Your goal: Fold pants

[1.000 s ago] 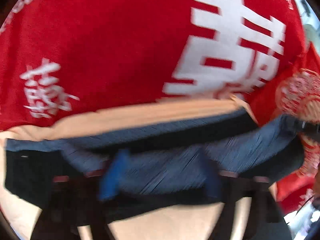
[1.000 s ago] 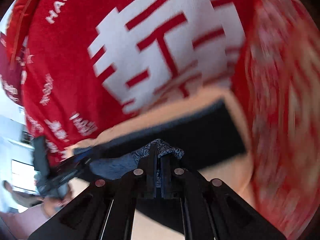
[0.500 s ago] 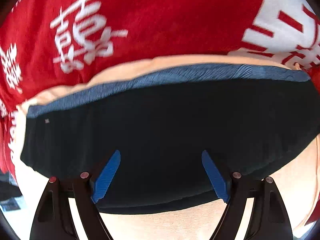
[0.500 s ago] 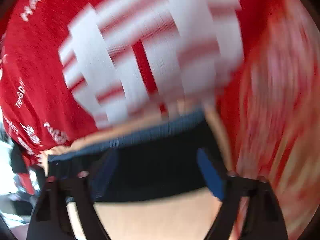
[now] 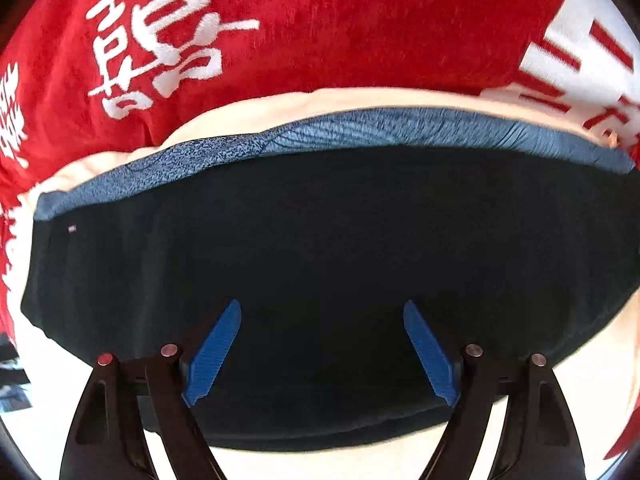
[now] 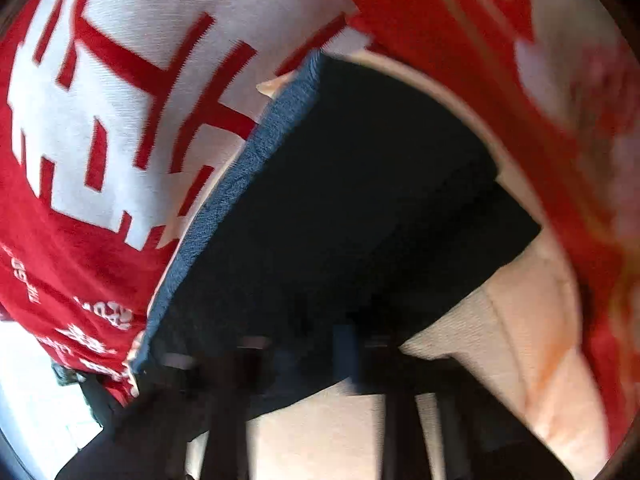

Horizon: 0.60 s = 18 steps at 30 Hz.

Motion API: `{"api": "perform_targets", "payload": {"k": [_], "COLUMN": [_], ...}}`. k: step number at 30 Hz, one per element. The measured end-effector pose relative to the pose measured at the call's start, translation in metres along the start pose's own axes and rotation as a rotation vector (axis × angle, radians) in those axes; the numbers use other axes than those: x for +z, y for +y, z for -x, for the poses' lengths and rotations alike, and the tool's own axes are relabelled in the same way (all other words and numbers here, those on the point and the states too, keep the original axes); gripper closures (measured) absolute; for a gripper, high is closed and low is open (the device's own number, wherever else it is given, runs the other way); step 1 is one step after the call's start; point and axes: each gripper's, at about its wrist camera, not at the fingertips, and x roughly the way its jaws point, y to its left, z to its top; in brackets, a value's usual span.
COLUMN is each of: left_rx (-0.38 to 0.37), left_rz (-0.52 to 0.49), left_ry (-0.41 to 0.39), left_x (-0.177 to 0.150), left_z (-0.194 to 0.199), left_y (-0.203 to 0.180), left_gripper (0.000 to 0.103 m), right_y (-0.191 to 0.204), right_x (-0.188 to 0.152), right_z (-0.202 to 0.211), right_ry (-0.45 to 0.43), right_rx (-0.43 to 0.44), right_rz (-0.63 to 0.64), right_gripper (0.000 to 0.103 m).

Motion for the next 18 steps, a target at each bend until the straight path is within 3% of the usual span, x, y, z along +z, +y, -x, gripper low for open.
{"api": "perform_targets", "payload": {"k": [3, 6, 8, 11, 13, 18], "left_rx": [-0.002, 0.044, 0.038, 0.047, 0.060, 0.106], "left_rz": [-0.047, -0.076, -0.052, -0.044, -0.029, 0.038], "left_ry": [-0.017, 0.034, 0.024, 0.003, -0.005, -0.021], "left_x": [-0.010, -0.020, -0.022, -0.025, -0.028, -0.031], "left_z": [0.010, -0.001, 0.005, 0.016, 0.023, 0.033], "left_y": [-0.003, -0.001, 0.007, 0.021, 0.039, 0.100], "left_gripper": [0.019, 0.019, 0.019, 0.019, 0.019, 0.019], "right_y": [0.002, -0.007, -0.016, -0.008, 0.003, 0.062], "right_x": [-0.014, -0.017, -0.011, -0.018, -0.034, -0.105], "right_z": [0.022, 0.007, -0.002, 0.015, 0.024, -0.006], "right_ry": [0.005, 0.051, 0.087, 0.042, 0.050, 0.209], "right_rx": [0.033, -0.027, -0.016, -0.041, -0.041, 0.119], "right_rz": [0.039, 0.069, 0.043, 0.075, 0.124, 0.213], "right_gripper": [0.092, 0.086, 0.085, 0.060, 0.060, 0.060]}}
